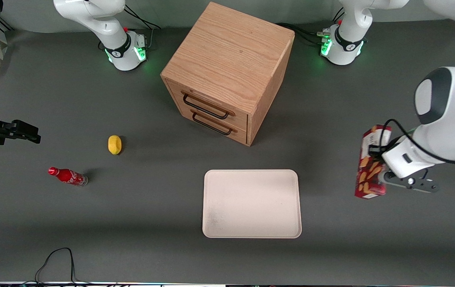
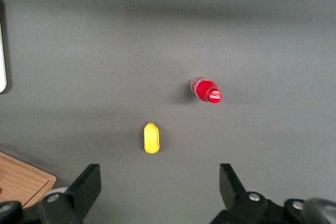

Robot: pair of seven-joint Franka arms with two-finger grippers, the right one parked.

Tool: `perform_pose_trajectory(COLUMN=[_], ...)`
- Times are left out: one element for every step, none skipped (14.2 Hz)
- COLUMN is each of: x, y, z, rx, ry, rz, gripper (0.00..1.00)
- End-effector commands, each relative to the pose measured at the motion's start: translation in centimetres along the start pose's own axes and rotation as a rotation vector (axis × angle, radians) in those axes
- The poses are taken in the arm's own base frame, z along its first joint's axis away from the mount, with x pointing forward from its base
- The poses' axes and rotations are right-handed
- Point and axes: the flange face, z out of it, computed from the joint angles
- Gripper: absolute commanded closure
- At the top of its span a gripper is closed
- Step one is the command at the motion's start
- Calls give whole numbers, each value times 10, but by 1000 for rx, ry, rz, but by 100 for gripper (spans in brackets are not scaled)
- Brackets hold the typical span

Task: Place red cookie box on tray
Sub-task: 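Lift the box and carry it with the left gripper over the tray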

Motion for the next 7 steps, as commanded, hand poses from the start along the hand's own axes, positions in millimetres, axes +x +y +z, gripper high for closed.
perform_pose_trajectory(x=[47,58,69,77,84,88,93], y=[52,70,82,95,107,119,128], z=[14,21,33,45,60,73,88], rx=[-16,-13,-12,-11,-14,-16,-20], ry=[12,23,31,37,45,52,56], rz=[-92,-125,-159,-171,-164,-174,-200], gripper=[100,100,100,100,100,100,100])
